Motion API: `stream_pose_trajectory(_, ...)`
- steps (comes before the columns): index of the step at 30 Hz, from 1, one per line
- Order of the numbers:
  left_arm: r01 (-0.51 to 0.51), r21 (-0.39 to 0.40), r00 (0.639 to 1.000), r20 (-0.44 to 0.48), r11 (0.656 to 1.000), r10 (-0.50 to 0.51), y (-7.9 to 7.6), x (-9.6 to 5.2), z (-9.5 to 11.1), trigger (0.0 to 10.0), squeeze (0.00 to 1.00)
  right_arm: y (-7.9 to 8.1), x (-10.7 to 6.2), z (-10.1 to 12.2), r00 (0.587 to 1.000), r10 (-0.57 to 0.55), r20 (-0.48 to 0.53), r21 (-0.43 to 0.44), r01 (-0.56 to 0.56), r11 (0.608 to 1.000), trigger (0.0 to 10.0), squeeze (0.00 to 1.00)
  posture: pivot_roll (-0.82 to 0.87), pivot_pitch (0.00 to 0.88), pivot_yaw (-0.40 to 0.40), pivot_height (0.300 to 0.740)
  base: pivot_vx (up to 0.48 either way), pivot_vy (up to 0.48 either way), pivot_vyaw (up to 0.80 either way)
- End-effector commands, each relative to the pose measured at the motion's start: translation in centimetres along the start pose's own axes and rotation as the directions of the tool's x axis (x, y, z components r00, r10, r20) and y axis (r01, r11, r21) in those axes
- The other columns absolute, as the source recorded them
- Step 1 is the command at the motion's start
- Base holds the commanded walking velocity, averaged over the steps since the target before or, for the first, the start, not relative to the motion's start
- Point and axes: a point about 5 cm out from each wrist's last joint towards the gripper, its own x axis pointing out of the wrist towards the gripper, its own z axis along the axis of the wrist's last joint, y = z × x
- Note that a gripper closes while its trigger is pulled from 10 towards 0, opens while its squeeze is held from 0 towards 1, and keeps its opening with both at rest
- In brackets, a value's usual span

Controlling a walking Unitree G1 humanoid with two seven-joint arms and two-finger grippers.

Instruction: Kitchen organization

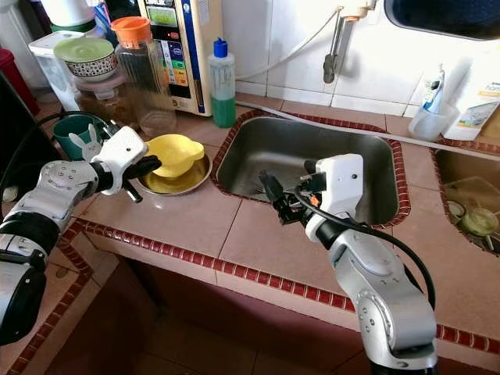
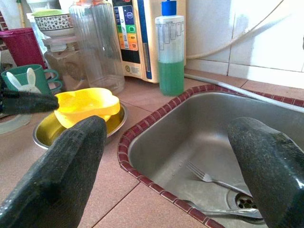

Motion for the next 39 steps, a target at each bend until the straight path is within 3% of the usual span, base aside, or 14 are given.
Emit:
stream_pose_trajectory(1, -0.07, 0.018, 0.996, 0.051, 0.997, 0.069, 1.3, -0.5, 1.1, 0.0, 0.0, -0.1, 0.0, 0.4, 1.0, 0.002, 0.016, -0.005, -0.002, 1.0, 10.0, 0.94, -0.01, 0.0, 0.039, 0.74, 0.0, 0.0, 0.0)
stream_pose_trajectory(5, -0.107, 0.004, 0.992, 0.073, 0.994, 0.107, 1.6, -0.6, 1.3, 0.0, 0.0, -0.1, 0.0, 0.4, 1.0, 0.002, 0.017, -0.005, -0.002, 1.0, 10.0, 0.94, -0.01, 0.0, 0.039, 0.74, 0.0, 0.0, 0.0)
stream_pose_trajectory(11, -0.049, 0.02, 0.996, 0.078, 0.999, 0.047, 0.9, -0.6, 0.9, 0.1, 0.0, -0.1, 0.1, 0.4, 1.0, 0.005, 0.018, -0.005, -0.005, 1.0, 10.0, 0.93, -0.01, 0.0, 0.039, 0.74, 0.0, 0.0, 0.0)
stream_pose_trajectory(12, -0.039, 0.026, 0.996, 0.081, 0.999, 0.037, 0.8, -0.6, 0.9, 10.0, 0.0, -0.1, 0.1, 0.4, 1.0, 0.005, 0.018, -0.005, -0.005, 1.0, 10.0, 0.93, -0.01, 0.0, 0.039, 0.74, 0.0, 0.0, 0.0)
stream_pose_trajectory(13, -0.028, 0.008, 0.995, 0.091, 1.0, 0.027, 0.6, -0.5, 0.9, 10.0, 1.0, -0.1, 0.2, 0.4, 1.0, 0.005, 0.018, -0.005, -0.005, 1.0, 10.0, 0.93, -0.01, 0.0, 0.04, 0.74, 0.0, 0.0, 0.0)
stream_pose_trajectory(20, -0.003, -0.073, 0.987, 0.16, 0.997, 0.015, 0.4, -0.1, 1.7, 10.0, 1.0, 0.0, 0.0, 0.3, 1.0, 0.001, 0.019, -0.003, -0.001, 1.0, 10.0, 0.93, -0.01, 0.0, 0.041, 0.74, 0.0, 0.0, 0.0)
stream_pose_trajectory(27, 0.067, -0.057, 0.984, 0.169, 0.996, -0.057, -0.3, 0.3, 1.9, 10.0, 1.0, 0.0, 0.0, 0.3, 1.0, 0.002, 0.019, -0.003, -0.002, 1.0, 10.0, 0.93, -0.01, 0.0, 0.039, 0.74, 0.0, 0.0, 0.0)
stream_pose_trajectory(36, 0.017, -0.05, 0.993, 0.114, 0.999, -0.011, 0.0, 0.4, 1.7, 10.0, 1.0, 0.1, 0.0, 0.2, 1.0, 0.003, 0.017, 0.0, -0.003, 1.0, 10.0, 0.93, -0.02, 0.0, 0.046, 0.74, 0.0, 0.0, 0.0)
stream_pose_trajectory(39, 0.056, -0.027, 0.992, 0.111, 0.998, -0.053, -0.3, 0.5, 1.7, 10.0, 1.0, 0.2, -0.1, 0.2, 1.0, 0.001, 0.017, -0.001, -0.001, 1.0, 10.0, 0.93, -0.02, 0.0, 0.048, 0.74, 0.0, 0.0, 0.0)
